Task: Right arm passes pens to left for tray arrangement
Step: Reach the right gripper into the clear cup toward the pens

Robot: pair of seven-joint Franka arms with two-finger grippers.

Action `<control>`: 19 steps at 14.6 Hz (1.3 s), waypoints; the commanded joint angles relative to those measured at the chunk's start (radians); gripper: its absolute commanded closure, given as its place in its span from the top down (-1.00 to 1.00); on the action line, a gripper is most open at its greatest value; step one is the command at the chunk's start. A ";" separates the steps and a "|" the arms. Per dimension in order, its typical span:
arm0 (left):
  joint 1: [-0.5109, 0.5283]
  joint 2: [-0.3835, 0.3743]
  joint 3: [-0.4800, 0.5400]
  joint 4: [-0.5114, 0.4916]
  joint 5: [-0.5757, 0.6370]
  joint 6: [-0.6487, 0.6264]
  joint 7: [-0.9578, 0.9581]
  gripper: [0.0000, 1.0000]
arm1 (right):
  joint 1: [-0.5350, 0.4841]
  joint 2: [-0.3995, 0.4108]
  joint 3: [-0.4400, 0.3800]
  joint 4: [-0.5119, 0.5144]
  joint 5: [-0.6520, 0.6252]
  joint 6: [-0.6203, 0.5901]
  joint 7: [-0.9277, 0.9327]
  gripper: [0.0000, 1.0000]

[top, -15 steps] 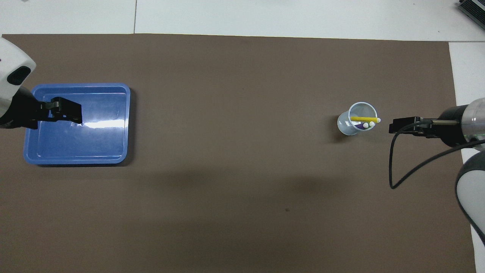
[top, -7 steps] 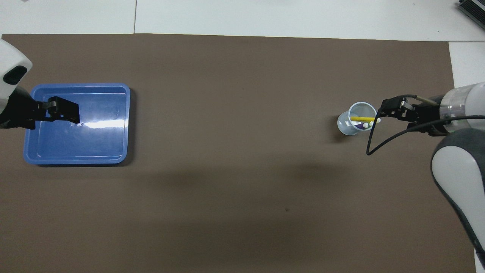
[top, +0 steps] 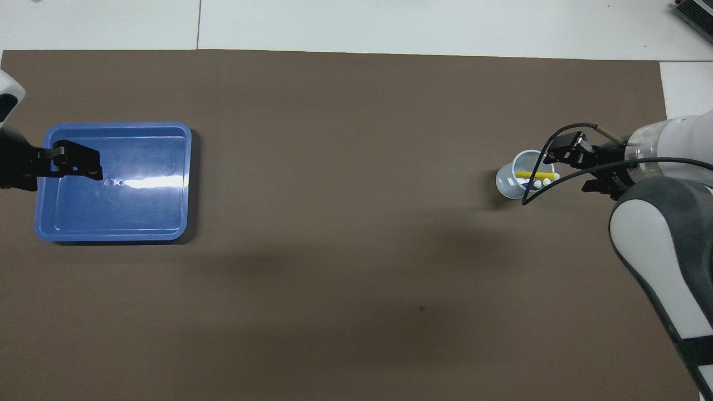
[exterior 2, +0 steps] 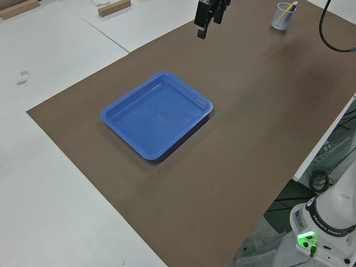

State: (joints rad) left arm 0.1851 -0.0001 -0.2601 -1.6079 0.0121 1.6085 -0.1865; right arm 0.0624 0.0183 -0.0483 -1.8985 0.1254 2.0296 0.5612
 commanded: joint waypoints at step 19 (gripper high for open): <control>0.054 -0.129 -0.004 -0.310 0.006 0.272 0.113 0.90 | 0.020 0.003 0.001 -0.083 -0.009 0.061 -1.570 0.86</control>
State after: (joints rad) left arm 0.2429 -0.0888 -0.2604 -1.8694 0.0123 1.8413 -0.0822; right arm 0.0670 0.0227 -0.0474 -1.9461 0.1237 2.0456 -0.8530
